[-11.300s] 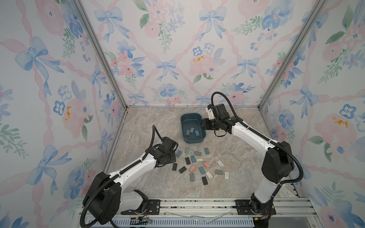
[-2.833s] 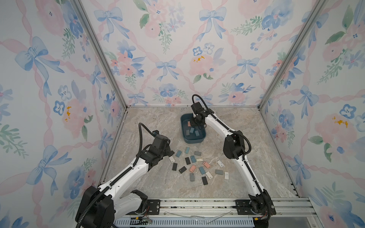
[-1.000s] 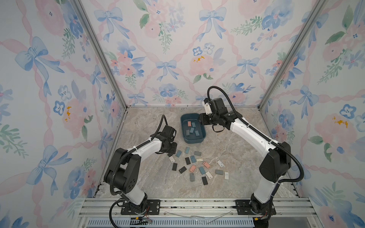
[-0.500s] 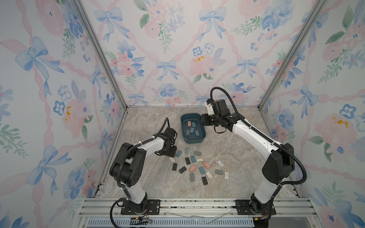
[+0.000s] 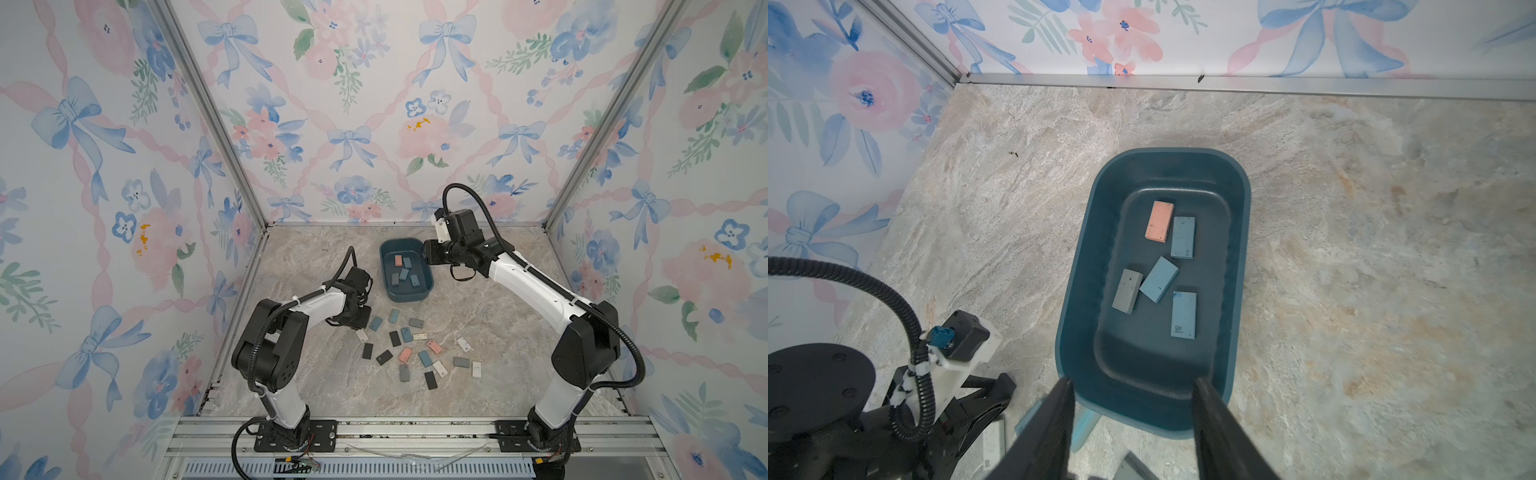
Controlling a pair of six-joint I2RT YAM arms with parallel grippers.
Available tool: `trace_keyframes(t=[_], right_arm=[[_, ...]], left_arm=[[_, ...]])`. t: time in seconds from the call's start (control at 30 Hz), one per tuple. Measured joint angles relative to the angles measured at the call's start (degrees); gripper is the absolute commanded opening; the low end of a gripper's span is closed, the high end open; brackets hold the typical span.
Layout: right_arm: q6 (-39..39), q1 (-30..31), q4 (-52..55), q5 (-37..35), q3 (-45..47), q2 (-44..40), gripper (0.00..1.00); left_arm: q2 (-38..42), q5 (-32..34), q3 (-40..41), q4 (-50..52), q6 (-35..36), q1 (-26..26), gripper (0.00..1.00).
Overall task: Put the eraser in the storage box
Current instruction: Pick up the eraser from the center of the board.
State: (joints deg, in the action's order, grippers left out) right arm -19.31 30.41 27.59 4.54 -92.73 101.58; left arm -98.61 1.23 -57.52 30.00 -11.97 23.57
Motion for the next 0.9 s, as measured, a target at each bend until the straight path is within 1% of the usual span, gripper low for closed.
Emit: trace_keyframes(t=[0.07,0.67,0.9], right_arm=[[0.0,0.0,0.0,0.0,0.0,0.0,0.48],[-0.2,-0.8,-0.2,0.2,1.0,-0.2,0.48],[-0.2,-1.2,-0.3,0.2,1.6,-0.6,0.48]], left_arm=[[0.0,0.0,0.0,0.0,-0.2,0.0,0.21],[0.3,1.2,-1.1,0.4,-3.5,0.0,0.21],[3.5,1.3,-3.8,0.4,-5.2,-0.1,0.23]])
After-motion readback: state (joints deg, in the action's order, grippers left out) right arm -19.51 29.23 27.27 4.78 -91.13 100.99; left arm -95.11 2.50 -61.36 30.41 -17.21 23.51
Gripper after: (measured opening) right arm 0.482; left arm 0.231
